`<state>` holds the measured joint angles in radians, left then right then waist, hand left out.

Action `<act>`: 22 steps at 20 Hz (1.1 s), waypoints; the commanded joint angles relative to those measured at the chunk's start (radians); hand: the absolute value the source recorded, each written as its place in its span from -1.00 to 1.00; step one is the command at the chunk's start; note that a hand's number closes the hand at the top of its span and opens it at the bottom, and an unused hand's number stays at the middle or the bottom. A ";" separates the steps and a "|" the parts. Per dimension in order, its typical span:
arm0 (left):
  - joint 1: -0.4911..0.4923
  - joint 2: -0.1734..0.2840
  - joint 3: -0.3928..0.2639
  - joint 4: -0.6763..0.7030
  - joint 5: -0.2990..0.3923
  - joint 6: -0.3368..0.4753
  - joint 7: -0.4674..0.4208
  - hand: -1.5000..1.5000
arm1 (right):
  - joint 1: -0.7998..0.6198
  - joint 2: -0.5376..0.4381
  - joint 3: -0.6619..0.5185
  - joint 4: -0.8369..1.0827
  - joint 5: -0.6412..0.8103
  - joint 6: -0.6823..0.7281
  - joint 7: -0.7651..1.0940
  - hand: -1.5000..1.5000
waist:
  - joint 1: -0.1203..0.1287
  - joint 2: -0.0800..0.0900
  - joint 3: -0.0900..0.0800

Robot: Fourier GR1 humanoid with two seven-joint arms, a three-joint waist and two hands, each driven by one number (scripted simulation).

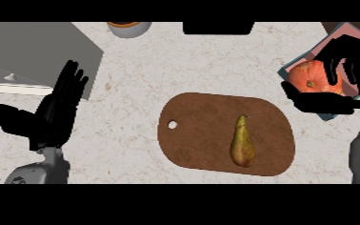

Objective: Pick the squash from the cutting board and place it in the cardboard box

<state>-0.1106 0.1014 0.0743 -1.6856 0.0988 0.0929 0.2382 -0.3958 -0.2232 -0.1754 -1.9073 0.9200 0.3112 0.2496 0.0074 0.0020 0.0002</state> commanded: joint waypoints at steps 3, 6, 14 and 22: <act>0.016 -0.027 -0.033 0.000 -0.039 0.024 -0.008 0.00 | -0.097 -0.136 -0.105 0.291 0.022 -0.113 -0.144 1.00 | 0.002 0.001 0.000; -0.023 -0.034 -0.025 0.033 -0.033 0.029 -0.011 0.00 | -0.085 -0.134 -0.058 0.423 0.092 -0.214 -0.208 1.00 | 0.000 0.001 0.000; -0.026 -0.012 -0.004 0.033 0.004 -0.009 -0.002 0.00 | -0.187 -0.308 0.013 0.786 0.237 -0.114 -0.261 1.00 | 0.022 0.012 -0.002; 0.014 -0.019 -0.020 0.015 -0.007 -0.015 -0.022 0.00 | -0.276 -0.291 -0.100 1.211 0.156 -0.333 -0.475 -1.00 | 0.024 0.009 0.002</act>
<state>-0.1268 0.0911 0.0661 -1.6669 0.0957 0.0838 0.2310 -0.6551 -0.5137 -0.2239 -0.8510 1.1160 0.0949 -0.1081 0.0310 0.0111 0.0011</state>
